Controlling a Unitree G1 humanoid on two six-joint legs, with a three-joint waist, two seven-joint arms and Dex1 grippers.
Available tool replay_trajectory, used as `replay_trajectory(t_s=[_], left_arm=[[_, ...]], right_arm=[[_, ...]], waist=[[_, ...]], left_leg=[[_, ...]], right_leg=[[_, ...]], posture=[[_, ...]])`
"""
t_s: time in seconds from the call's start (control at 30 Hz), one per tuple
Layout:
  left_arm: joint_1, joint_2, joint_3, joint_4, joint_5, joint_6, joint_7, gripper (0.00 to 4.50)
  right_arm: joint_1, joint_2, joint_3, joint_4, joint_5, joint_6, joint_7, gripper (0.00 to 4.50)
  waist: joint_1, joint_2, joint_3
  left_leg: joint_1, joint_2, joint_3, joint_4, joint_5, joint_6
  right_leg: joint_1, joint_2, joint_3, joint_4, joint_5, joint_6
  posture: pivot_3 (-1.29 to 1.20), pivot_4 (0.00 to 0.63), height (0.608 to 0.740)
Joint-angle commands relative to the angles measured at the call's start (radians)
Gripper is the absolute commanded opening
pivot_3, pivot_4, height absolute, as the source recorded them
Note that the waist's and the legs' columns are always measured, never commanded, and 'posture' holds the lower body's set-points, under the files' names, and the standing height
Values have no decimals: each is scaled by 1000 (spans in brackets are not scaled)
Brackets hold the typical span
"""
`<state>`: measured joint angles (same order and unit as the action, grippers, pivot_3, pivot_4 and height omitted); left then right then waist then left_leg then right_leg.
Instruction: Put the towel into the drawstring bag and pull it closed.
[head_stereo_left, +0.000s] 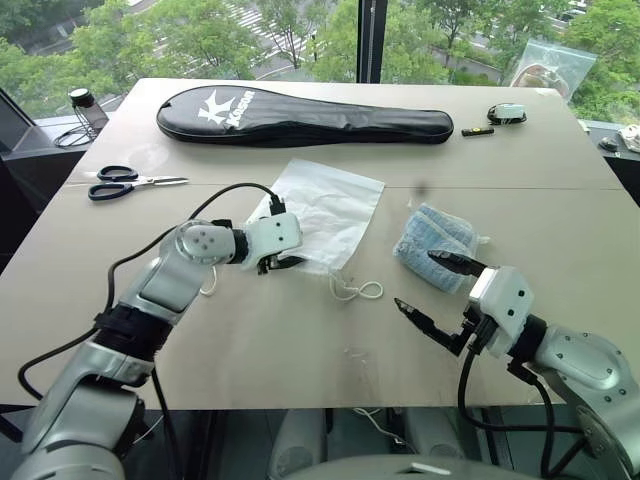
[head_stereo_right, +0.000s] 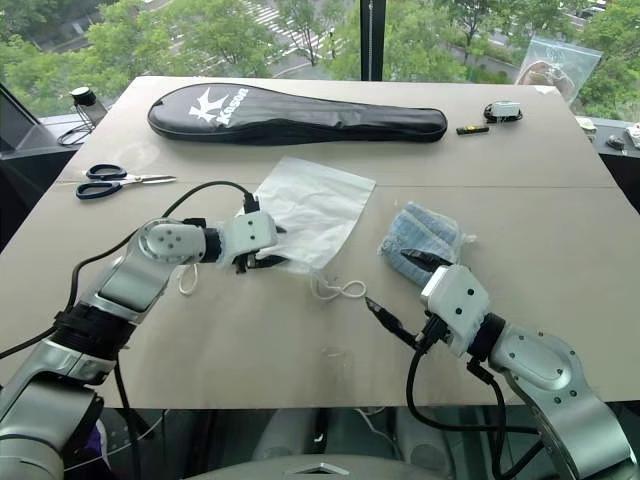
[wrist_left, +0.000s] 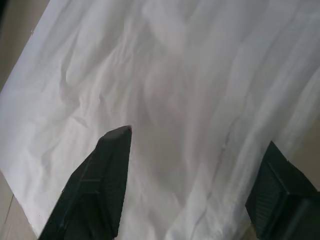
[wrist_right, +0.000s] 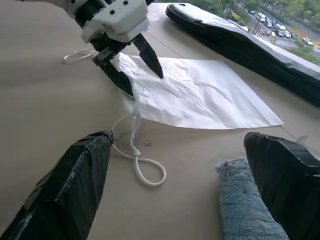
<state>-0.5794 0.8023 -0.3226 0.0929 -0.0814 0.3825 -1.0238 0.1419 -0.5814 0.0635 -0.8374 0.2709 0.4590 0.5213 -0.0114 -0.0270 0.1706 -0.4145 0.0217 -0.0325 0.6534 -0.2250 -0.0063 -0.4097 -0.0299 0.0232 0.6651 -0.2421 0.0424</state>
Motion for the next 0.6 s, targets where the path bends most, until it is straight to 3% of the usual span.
replay_trajectory(t_s=[0.03, 0.1, 0.17, 0.4, 0.6], left_arm=[[-72, -9, 39, -98, -172, 356, -119, 1303], [-133, -33, 55, -123, -260, 554, -139, 455], [-185, -65, 67, -129, -310, 692, -119, 26], [-248, -195, 110, -134, -342, 879, 52, 26], [-239, -348, 153, -145, -304, 875, 261, 26]], right_arm=[[-40, 15, -38, 35, -15, 101, -70, 4500], [-82, 13, -57, 89, 2, 154, -69, 4500], [-151, 7, -50, 154, -27, 191, -85, 4500], [-438, -76, 74, 508, -138, 195, 11, 4500], [-668, -96, 271, 893, -177, 163, 295, 4500]], waist=[[-4, 0, 0], [-4, -1, 0], [-3, 0, 1], [-9, 1, 1], [-11, 0, 1]], left_leg=[[0, 0, 0, 0, 0, 0], [0, 0, 0, 0, 0, 0], [0, 0, -1, 1, 0, 0], [0, 0, 0, 0, 0, 0], [0, 0, 0, 0, 0, 0]], right_leg=[[0, 0, 0, 0, 0, 0], [0, 0, 0, 0, -1, 1], [0, 0, 0, 0, -2, 3], [-1, 1, 1, 1, 0, 0], [-1, 1, 2, 1, 0, -1]], posture=[[0, 150, 740], [0, 150, 740], [0, 150, 740], [0, 150, 740], [0, 150, 740]])
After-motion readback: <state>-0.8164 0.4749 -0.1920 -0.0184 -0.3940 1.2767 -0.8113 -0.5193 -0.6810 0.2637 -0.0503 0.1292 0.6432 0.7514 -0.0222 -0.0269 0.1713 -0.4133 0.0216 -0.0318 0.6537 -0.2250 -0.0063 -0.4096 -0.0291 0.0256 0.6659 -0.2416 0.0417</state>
